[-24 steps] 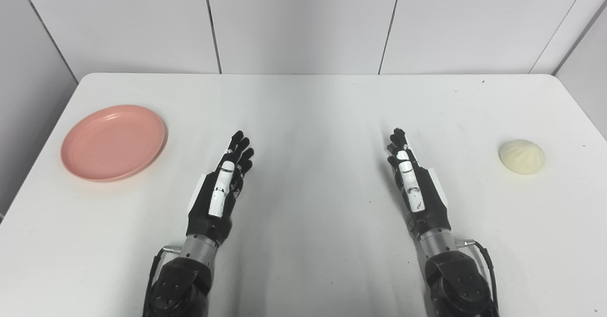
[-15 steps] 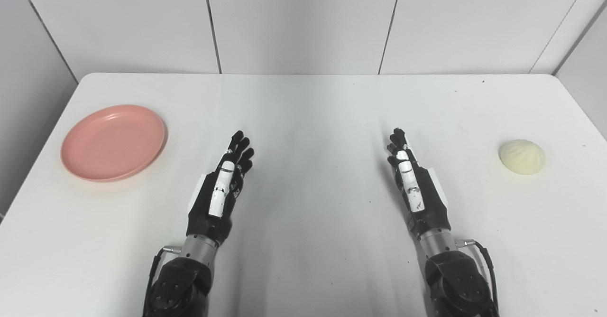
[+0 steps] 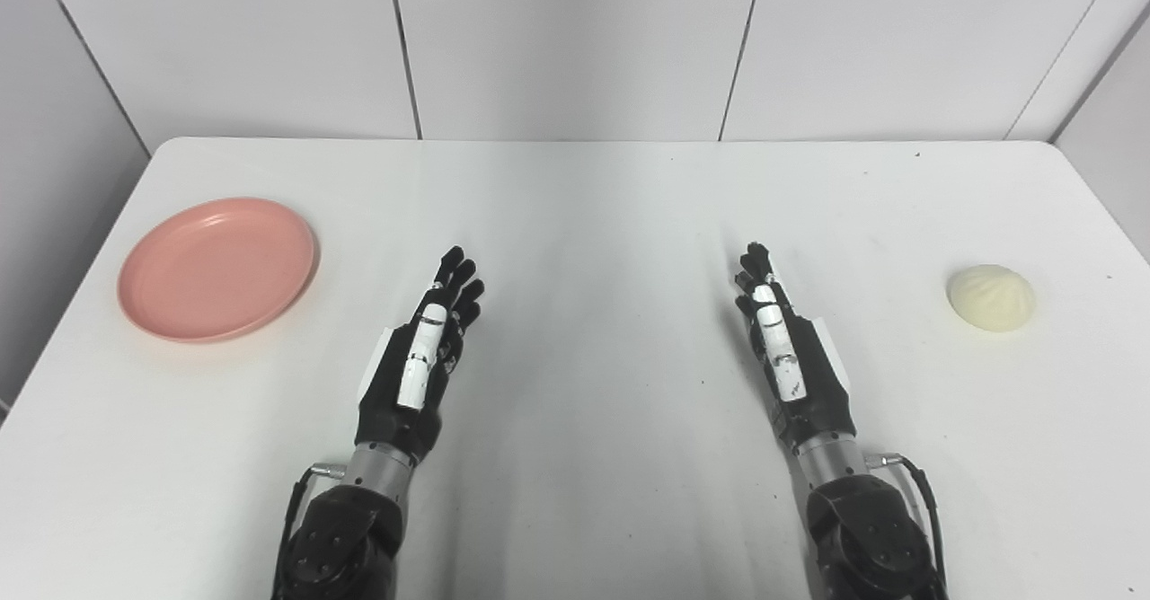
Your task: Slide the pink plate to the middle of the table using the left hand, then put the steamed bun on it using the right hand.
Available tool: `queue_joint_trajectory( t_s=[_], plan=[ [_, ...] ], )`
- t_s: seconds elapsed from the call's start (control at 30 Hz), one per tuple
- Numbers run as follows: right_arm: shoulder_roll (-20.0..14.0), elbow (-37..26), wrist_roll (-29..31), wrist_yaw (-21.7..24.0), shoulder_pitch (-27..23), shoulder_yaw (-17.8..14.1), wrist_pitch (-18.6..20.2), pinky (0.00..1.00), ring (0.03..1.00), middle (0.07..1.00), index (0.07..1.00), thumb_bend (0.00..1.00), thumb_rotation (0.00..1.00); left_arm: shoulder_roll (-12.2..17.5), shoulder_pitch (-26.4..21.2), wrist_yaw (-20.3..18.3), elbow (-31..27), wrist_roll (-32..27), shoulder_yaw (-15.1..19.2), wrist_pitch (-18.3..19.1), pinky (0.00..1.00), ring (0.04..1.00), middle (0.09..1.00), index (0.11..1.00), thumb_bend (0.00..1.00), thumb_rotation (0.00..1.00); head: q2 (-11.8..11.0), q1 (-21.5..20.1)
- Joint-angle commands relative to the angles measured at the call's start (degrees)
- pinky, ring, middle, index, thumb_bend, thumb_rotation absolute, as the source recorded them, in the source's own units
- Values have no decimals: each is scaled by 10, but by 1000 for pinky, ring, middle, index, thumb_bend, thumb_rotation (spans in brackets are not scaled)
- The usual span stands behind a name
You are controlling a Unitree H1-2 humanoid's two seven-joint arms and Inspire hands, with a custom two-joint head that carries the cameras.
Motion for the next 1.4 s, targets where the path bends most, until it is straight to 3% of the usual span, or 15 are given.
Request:
queue_joint_trajectory(
  t_s=[0.0,0.17,0.57,1.07,1.37],
  plan=[
    [-9,20,7,6,-4,-7,-14,1000,1000,1000,1000,270,1000,-8,14,6,45,8,-5,3,1000,996,1000,1000,380,1000,-6,12],
    [-15,24,19,14,-5,-11,-18,1000,1000,1000,1000,239,1000,-14,5,5,72,18,-9,-24,1000,1000,1000,1000,372,1000,-16,40],
    [-15,20,28,17,-4,-15,-11,1000,1000,1000,1000,232,1000,-19,3,5,84,28,-11,-40,1000,1000,1000,1000,391,1000,-18,39],
    [-12,14,23,12,-3,-14,-8,1000,1000,1000,1000,217,1000,-23,2,10,47,28,-13,-27,1000,1000,1000,1000,351,1000,-19,45],
    [-16,24,34,23,-5,-16,-11,1000,1000,1000,1000,230,1000,-21,-12,23,-15,28,-2,6,1000,986,996,1000,378,1000,-21,47]
  ],
)
